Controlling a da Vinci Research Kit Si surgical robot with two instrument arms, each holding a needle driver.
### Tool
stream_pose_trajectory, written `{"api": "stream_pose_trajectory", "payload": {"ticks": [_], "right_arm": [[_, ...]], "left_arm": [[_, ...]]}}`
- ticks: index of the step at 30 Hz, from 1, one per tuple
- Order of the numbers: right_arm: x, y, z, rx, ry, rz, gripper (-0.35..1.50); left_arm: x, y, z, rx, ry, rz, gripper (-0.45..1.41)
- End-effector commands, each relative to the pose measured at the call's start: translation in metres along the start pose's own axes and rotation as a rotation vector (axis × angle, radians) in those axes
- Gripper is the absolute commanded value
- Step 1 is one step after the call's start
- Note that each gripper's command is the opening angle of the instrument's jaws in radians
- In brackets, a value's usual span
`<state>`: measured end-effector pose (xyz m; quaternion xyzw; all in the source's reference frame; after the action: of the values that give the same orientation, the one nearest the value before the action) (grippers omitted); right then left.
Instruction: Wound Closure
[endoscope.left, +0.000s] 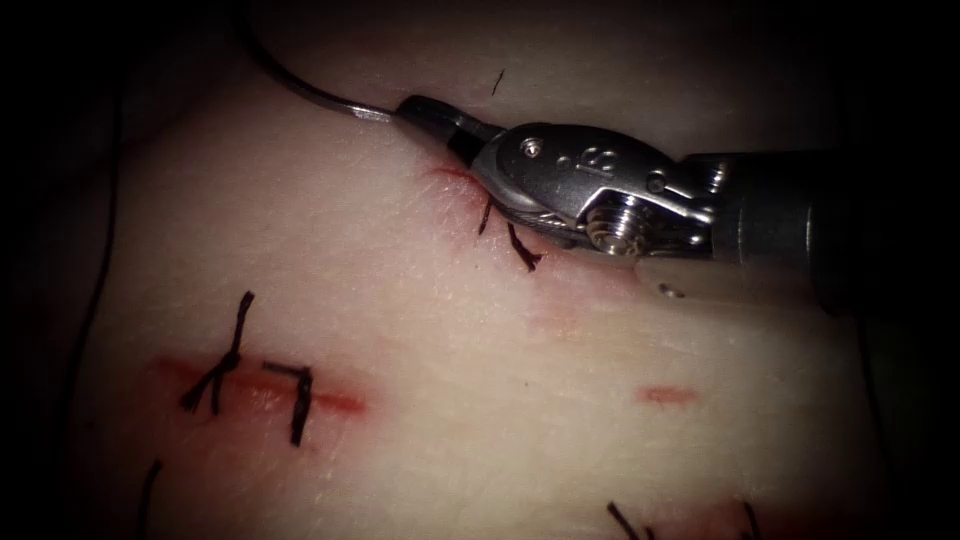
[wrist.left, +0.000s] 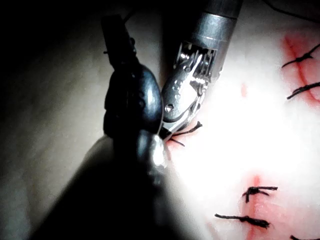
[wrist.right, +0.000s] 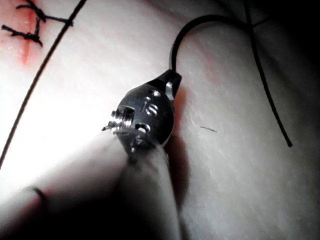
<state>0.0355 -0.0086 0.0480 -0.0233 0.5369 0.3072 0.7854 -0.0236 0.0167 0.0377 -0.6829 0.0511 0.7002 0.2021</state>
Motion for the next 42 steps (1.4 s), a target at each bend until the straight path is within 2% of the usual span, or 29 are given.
{"api": "stream_pose_trajectory", "payload": {"ticks": [1, 4, 5, 6, 7, 11, 17, 20, 25, 27, 34, 40, 42], "right_arm": [[0.0004, 0.0006, 0.0003, 0.001, 0.02, -0.012, -0.35], [0.0006, 0.0014, -0.0009, 0.004, 0.041, -0.009, -0.33], [0.0006, 0.0017, -0.0017, 0.001, 0.047, -0.007, 0.02], [0.0006, 0.002, -0.0023, -0.002, 0.05, -0.007, 0.22], [0.0006, 0.0022, -0.003, -0.006, 0.049, -0.006, 0.36], [0.0004, 0.0042, -0.0072, -0.037, 0.034, -0.002, 0.69], [-0.0004, 0.0086, -0.0145, -0.108, 0.006, 0.004, 0.61], [-0.0003, 0.0108, -0.0176, -0.141, -0.018, 0.009, 0.71], [0.0004, 0.0137, -0.0215, -0.192, -0.027, 0.016, 0.73], [0.0008, 0.0146, -0.0226, -0.221, -0.031, 0.016, 0.89], [0.0025, 0.0154, -0.024, -0.243, -0.025, 0.019, 0.93], [0.0048, 0.0142, -0.0235, -0.228, -0.019, -0.015, 0.91], [0.0054, 0.0136, -0.0234, -0.224, -0.018, -0.022, 0.88]], "left_arm": [[-0.0004, 0.0, 0.0006, -0.001, 0.002, 0.002, -0.45], [-0.0002, 0.0004, 0.0006, -0.002, 0.004, 0.001, -0.45], [-0.0001, 0.0005, 0.0006, -0.002, 0.004, 0.001, -0.45], [0.0, 0.0006, 0.0006, -0.001, 0.004, 0.001, -0.45], [0.0001, 0.0008, 0.0008, 0.0, 0.003, 0.002, -0.45], [-0.0001, 0.0015, 0.0018, 0.005, -0.009, 0.007, -0.45], [-0.0025, 0.0029, 0.005, -0.02, -0.078, 0.067, -0.45], [-0.0049, 0.0036, 0.0068, -0.035, -0.115, 0.113, -0.45], [-0.0096, 0.0044, 0.0092, -0.074, -0.193, 0.197, -0.45], [-0.0118, 0.0046, 0.0097, -0.082, -0.206, 0.219, -0.45], [-0.0186, 0.0051, 0.0104, -0.145, -0.298, 0.286, -0.45], [-0.0238, 0.0035, 0.0116, -0.168, -0.373, 0.305, -0.45], [-0.0248, 0.0029, 0.0123, -0.169, -0.384, 0.306, -0.45]]}}
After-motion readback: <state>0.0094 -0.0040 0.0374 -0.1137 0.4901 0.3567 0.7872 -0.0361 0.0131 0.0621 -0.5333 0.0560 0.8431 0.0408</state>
